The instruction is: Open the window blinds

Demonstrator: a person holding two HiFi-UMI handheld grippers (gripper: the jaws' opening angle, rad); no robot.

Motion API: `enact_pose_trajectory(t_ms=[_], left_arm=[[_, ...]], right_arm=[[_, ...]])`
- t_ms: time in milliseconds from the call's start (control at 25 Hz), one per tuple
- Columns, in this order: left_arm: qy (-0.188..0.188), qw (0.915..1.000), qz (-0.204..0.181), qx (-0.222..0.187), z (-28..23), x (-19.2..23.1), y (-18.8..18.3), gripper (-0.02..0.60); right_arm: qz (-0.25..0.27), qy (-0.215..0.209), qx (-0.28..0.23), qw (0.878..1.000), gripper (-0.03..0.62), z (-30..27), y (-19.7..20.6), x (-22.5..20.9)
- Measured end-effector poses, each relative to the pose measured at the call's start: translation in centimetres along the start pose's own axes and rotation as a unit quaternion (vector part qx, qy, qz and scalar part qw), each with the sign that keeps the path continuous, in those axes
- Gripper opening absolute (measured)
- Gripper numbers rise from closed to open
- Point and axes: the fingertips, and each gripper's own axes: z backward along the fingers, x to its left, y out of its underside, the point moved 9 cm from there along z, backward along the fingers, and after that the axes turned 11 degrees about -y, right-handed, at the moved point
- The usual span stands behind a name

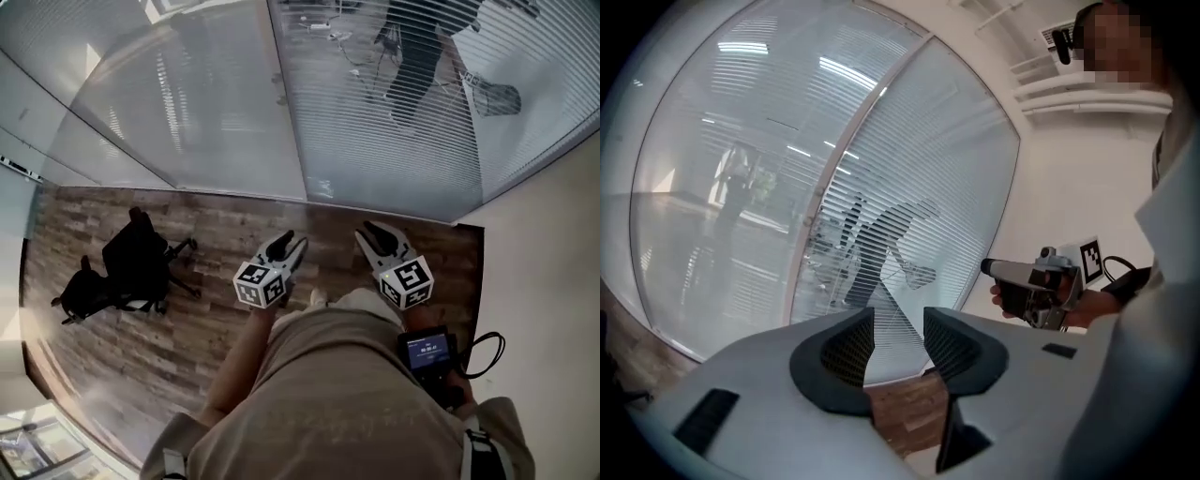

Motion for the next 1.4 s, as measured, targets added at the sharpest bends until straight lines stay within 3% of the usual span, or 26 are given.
enact_pose_trajectory(t_ms=[320, 720, 1080, 1240, 1400], left_arm=[[0.027, 0.9990, -0.028, 0.020, -0.5, -7.7, 2.8, 0.158], [0.037, 0.9978, -0.036, 0.041, 1.6, -23.1, 10.4, 0.160], [-0.019, 0.9984, 0.004, 0.053, 9.4, -32.1, 20.5, 0.159], [-0.048, 0.9966, 0.025, 0.062, 13.5, -34.0, 24.3, 0.160], [-0.070, 0.9951, 0.041, 0.056, 18.4, -34.8, 26.3, 0.160]], right_arm=[[-0.023, -0.002, -0.003, 1.000, 0.103, 7.6, 3.7, 1.8], [-0.051, 0.012, -0.006, 0.999, 0.103, 24.8, 8.9, 3.8], [-0.060, 0.056, -0.003, 0.997, 0.103, 35.9, 13.3, 7.7], [-0.088, 0.085, 0.009, 0.992, 0.103, 39.1, 15.7, 9.5], [-0.109, 0.076, 0.024, 0.991, 0.103, 39.8, 17.0, 12.9]])
